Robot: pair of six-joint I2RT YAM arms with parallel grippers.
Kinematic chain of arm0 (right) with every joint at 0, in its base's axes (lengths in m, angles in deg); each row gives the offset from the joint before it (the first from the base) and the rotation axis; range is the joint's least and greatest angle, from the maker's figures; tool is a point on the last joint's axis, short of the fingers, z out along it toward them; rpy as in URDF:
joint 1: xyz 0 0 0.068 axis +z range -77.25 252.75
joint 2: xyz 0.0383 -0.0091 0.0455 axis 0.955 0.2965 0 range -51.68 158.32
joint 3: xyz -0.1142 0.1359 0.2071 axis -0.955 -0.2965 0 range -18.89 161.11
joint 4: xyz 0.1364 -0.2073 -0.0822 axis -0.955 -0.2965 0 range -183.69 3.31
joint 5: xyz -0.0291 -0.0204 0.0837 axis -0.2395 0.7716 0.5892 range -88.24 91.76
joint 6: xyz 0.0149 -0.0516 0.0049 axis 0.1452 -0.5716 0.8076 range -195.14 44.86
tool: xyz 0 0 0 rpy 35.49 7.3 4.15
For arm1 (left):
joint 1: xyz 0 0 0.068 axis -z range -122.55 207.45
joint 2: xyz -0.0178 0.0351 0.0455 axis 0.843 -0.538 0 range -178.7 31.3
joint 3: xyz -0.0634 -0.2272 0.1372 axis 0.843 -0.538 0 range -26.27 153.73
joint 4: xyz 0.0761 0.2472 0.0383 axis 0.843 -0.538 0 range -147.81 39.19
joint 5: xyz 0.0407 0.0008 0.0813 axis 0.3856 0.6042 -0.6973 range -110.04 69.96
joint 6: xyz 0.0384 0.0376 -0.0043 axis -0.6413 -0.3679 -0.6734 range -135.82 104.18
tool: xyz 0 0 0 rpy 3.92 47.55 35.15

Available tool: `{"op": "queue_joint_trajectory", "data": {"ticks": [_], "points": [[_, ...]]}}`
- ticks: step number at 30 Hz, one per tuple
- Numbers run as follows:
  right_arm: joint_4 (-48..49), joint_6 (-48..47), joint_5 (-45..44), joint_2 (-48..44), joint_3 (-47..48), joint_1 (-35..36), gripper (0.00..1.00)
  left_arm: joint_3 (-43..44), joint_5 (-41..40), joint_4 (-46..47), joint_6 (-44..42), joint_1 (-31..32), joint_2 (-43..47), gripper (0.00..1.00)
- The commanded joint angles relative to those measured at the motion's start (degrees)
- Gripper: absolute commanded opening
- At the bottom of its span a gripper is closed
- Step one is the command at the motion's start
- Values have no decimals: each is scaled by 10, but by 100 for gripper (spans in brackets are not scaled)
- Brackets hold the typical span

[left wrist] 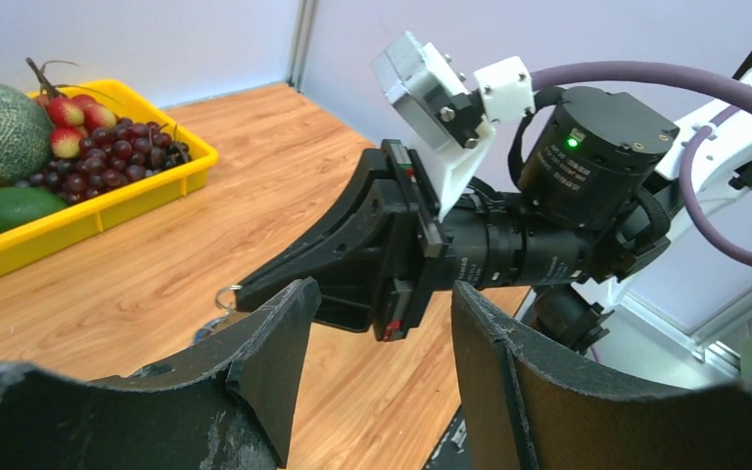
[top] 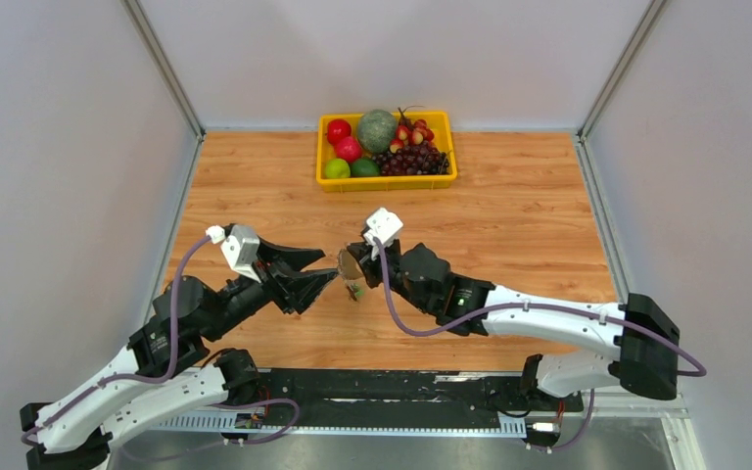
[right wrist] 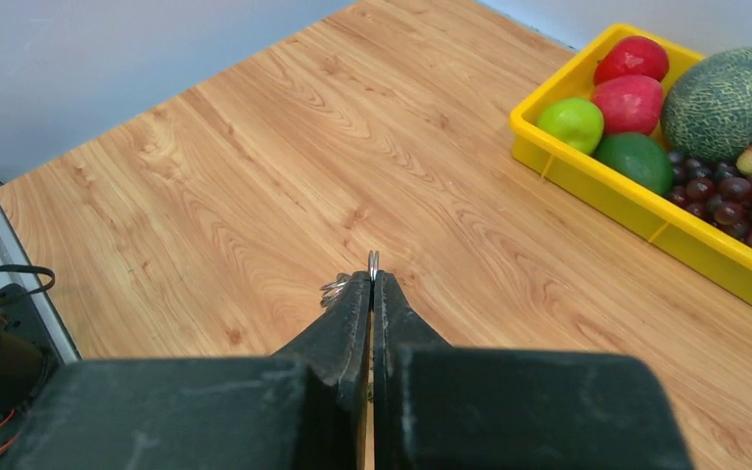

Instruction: Put the keys on the keyring

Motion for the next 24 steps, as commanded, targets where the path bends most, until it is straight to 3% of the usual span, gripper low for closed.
{"op": "queue_joint_trajectory", "data": {"ticks": [1, 8, 14, 19, 24], "points": [[89, 3, 31, 34, 45, -20, 0, 5, -9, -8, 1, 1, 6, 63], [169, -10, 73, 86, 9, -46, 0, 7, -9, -22, -1, 1, 16, 63], [206, -7, 118, 93, -92, -47, 0, 0, -11, -29, -3, 1, 31, 63], [223, 24, 146, 60, -179, -47, 0, -2, -11, -30, -7, 0, 36, 63], [181, 70, 130, -6, -244, -46, 0, 1, -7, -31, -8, 0, 37, 63]]}}
